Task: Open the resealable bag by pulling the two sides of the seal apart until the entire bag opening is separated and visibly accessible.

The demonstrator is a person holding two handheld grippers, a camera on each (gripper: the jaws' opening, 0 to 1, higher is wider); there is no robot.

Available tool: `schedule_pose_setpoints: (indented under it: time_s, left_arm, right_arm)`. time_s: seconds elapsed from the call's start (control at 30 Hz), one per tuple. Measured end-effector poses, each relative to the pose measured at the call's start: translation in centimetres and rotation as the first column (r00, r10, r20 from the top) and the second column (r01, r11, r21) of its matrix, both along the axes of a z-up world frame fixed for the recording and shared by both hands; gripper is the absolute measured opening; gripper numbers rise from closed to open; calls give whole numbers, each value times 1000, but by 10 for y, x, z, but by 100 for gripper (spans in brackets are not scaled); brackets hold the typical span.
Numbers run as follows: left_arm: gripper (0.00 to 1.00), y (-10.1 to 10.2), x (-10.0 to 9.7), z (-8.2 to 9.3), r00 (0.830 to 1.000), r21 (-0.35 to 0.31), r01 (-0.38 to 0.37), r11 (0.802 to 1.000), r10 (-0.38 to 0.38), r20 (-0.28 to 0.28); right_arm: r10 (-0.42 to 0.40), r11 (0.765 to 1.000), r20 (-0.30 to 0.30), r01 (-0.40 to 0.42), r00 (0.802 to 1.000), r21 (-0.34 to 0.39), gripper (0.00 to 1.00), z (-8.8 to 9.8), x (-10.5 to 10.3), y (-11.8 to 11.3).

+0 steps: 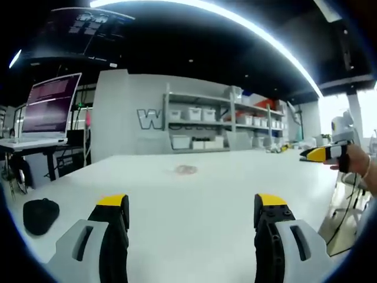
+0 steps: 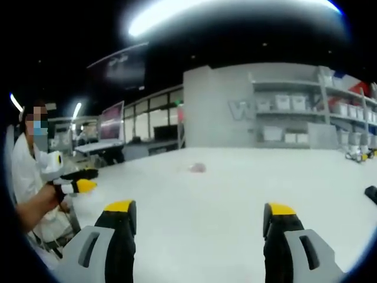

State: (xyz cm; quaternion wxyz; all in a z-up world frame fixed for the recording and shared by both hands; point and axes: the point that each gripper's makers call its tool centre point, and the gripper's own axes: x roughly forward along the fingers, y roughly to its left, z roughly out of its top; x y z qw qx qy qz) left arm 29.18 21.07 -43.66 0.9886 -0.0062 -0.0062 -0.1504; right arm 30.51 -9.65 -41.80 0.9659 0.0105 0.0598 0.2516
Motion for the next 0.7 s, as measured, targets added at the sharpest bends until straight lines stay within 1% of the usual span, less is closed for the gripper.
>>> schedule_pose_setpoints:
  time_s: [0.23, 0.4, 0.7]
  left_arm:
    - [86, -1, 5, 3, 1000, -2, 10, 1000, -10, -8]
    - [86, -1, 7, 4, 1000, 15, 10, 1000, -10, -8]
    - [86, -2, 10, 1, 1000, 21, 11, 1000, -11, -22]
  right_arm:
    - [9, 1000, -8, -9, 1000, 5, 90, 3, 6, 3]
    - [13, 1000, -13, -13, 1000, 14, 90, 3, 10, 4]
    - [21, 1000, -40, -21, 999, 0, 90, -5, 13, 2]
